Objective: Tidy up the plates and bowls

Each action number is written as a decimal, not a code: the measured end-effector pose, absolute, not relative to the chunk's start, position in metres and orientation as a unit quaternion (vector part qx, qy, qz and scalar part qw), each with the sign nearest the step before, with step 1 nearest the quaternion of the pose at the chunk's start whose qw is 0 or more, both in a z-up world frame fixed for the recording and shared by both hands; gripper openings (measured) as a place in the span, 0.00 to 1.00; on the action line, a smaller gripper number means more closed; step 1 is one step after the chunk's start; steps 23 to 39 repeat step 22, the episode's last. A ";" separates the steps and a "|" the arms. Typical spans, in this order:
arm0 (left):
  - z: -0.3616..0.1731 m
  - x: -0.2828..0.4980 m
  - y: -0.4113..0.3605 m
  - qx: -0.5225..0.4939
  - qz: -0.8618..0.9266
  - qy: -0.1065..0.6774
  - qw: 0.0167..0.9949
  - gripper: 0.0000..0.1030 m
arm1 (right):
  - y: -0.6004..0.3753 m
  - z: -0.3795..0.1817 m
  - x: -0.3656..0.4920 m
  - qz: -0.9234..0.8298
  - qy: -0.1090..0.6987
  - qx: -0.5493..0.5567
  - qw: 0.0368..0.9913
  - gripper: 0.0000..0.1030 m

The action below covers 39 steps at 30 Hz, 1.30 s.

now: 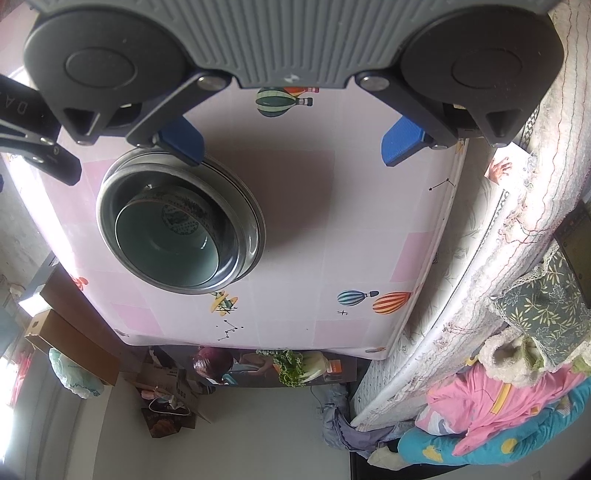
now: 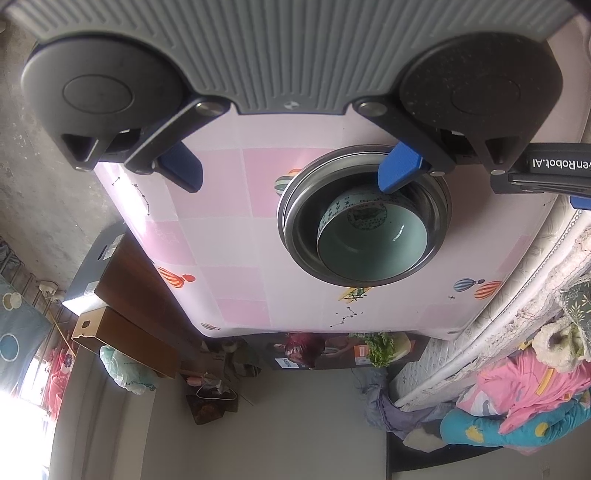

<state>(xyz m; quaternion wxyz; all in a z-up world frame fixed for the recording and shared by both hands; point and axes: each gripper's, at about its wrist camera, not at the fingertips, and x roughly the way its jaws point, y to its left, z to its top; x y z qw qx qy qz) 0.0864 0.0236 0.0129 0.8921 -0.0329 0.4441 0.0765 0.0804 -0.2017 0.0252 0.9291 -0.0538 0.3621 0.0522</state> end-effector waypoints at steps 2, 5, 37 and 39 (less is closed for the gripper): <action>0.013 0.086 0.024 -0.033 0.076 0.443 0.893 1.00 | -0.201 0.025 0.080 0.052 0.363 -0.054 0.929 0.99; 0.013 0.086 0.025 -0.034 0.076 0.443 0.893 1.00 | -0.201 0.024 0.081 0.052 0.364 -0.055 0.928 0.99; 0.012 0.086 0.024 -0.035 0.074 0.446 0.891 1.00 | -0.200 0.023 0.081 0.054 0.364 -0.055 0.928 0.99; 0.012 0.086 0.024 -0.035 0.074 0.446 0.891 1.00 | -0.200 0.023 0.081 0.054 0.364 -0.055 0.928 0.99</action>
